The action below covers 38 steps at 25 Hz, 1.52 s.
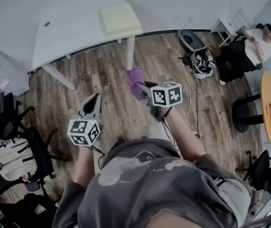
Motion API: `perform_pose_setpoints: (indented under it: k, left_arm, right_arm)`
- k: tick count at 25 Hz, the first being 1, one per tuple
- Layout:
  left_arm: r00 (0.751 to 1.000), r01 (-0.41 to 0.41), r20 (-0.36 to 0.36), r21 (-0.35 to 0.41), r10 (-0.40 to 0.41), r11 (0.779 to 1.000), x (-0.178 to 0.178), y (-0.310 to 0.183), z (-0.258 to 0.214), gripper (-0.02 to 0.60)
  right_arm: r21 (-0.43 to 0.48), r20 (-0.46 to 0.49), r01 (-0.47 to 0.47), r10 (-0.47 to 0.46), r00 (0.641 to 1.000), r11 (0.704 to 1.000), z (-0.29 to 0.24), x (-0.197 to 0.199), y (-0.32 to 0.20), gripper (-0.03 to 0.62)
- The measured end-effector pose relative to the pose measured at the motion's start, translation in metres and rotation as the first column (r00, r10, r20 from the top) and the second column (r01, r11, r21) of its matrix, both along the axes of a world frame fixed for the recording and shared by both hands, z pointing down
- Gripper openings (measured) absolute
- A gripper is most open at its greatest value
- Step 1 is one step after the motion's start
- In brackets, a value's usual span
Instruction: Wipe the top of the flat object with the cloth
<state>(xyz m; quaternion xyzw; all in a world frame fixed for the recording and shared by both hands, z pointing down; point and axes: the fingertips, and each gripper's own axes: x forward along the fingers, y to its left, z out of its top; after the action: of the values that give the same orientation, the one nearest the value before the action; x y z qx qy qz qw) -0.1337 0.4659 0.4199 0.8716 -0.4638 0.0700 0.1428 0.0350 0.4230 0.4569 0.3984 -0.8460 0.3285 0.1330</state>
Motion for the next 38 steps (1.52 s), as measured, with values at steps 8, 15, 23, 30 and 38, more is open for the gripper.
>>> perform_pose_setpoints:
  k: [8,15,23,30,38]
  left_arm:
    - [1.0,-0.02,-0.019,0.001,0.02,1.0,-0.013,-0.009,0.002,0.0]
    - [0.999,-0.029,-0.047,-0.016,0.028,0.999,-0.029,-0.019,0.01,0.0]
    - [0.996,-0.042,-0.081,-0.084,0.035,0.996,-0.065,-0.022,0.038,0.0]
    - [0.995,-0.055,-0.088,-0.079,0.048,0.995,-0.078,-0.045,0.043,0.0]
    - [0.997,0.005,-0.079,-0.101,-0.013,0.995,-0.077,-0.092,0.055,0.0]
  right_arm:
    - [-0.002,-0.004,-0.006,0.006,1.0,1.0,0.003,-0.018,-0.002,0.074]
    - [-0.014,-0.024,-0.035,0.034,0.999,0.999,0.011,-0.028,-0.01,0.074]
    - [-0.016,0.015,-0.092,0.092,0.996,0.996,0.022,-0.067,-0.03,0.074]
    - [-0.04,0.007,-0.108,0.108,0.994,0.993,0.027,-0.07,-0.041,0.075]
    - [-0.06,0.055,-0.114,0.118,0.991,0.992,0.04,-0.053,-0.1,0.074]
